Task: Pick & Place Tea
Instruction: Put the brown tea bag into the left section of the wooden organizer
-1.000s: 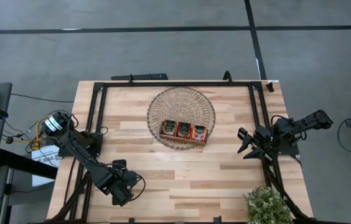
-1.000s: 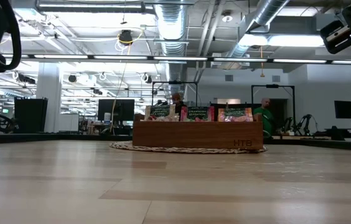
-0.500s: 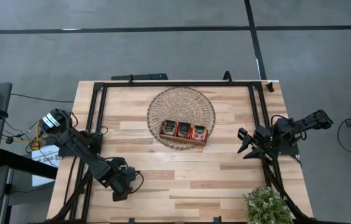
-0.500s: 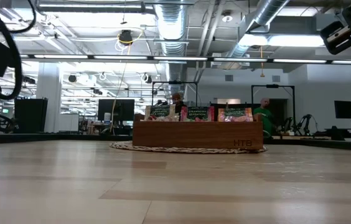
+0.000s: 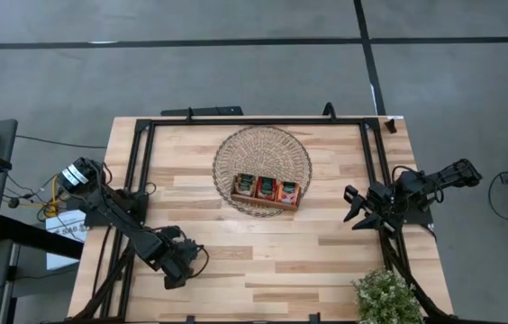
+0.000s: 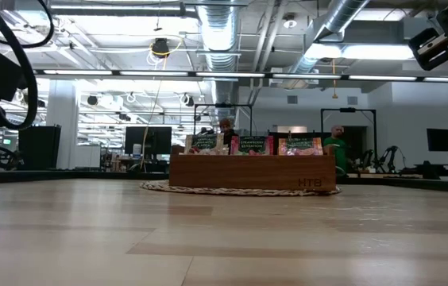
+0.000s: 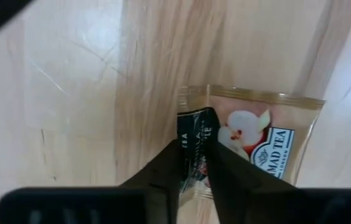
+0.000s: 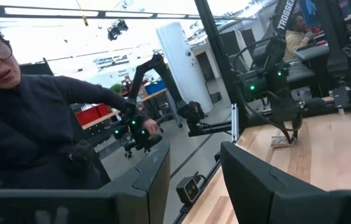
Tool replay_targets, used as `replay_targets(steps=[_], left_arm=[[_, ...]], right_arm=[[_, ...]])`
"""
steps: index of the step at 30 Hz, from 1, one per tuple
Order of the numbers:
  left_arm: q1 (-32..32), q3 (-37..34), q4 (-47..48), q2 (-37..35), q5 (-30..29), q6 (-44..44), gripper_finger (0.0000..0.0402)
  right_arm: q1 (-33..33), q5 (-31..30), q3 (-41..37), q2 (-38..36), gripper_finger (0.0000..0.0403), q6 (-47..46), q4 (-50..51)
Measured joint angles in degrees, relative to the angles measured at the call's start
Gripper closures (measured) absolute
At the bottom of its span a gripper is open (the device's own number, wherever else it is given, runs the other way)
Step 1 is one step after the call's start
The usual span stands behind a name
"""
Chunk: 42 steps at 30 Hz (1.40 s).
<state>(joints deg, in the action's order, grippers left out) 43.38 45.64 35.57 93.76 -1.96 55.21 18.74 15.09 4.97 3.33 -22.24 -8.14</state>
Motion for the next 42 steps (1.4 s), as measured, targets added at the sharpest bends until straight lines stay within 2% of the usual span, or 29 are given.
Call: replay_targets(steps=[6, 14, 17, 20, 25, 29, 31, 35, 38, 42], left_arm=[[0.1, 2.9, 4.5, 0.5, -1.9, 1.1, 0.0392], [0.1, 9.0, 16.6, 0.7, -7.5, 4.5, 0.0401], [-0.5, 13.6, 23.8, 0.6, -12.3, 4.4, 0.0401], [-2.2, 19.0, 30.2, 0.6, -19.8, 2.5, 0.0401], [-8.2, 25.8, 32.8, 0.4, -30.0, -10.1, 0.0401], [-15.8, 27.6, 31.7, 0.4, -36.0, -17.3, 0.0401], [-19.7, 28.1, 29.9, 0.4, -37.5, -21.8, 0.0401], [-26.4, 28.2, 20.5, 0.5, -38.4, -36.7, 0.0401], [-30.0, 28.2, 13.5, 0.9, -38.3, -46.9, 0.0401], [-33.4, 28.2, 8.0, 1.9, -37.7, -56.0, 0.0401]], right_arm=[[0.0, 0.0, 0.0, 0.0, 0.0269, 0.1, 0.0], [0.0, 0.0, 0.0, 0.0, 0.0269, 0.2, 0.0], [0.0, 0.0, 0.0, 0.0, 0.0269, 0.2, 0.0], [0.0, 0.0, 0.0, 0.0, 0.0269, 0.2, 0.0], [0.0, 0.0, 0.0, 0.0, 0.0269, 0.2, 0.0], [0.0, 0.0, 0.0, 0.0, 0.0269, 0.2, 0.0], [0.0, 0.0, 0.0, 0.0, 0.0269, 0.2, 0.0], [0.0, 0.0, 0.0, 0.0, 0.0269, 0.2, 0.0], [0.0, 0.0, 0.0, 0.0, 0.0269, 0.2, 0.0], [0.0, 0.0, 0.0, 0.0, 0.0269, 0.2, 0.0]])
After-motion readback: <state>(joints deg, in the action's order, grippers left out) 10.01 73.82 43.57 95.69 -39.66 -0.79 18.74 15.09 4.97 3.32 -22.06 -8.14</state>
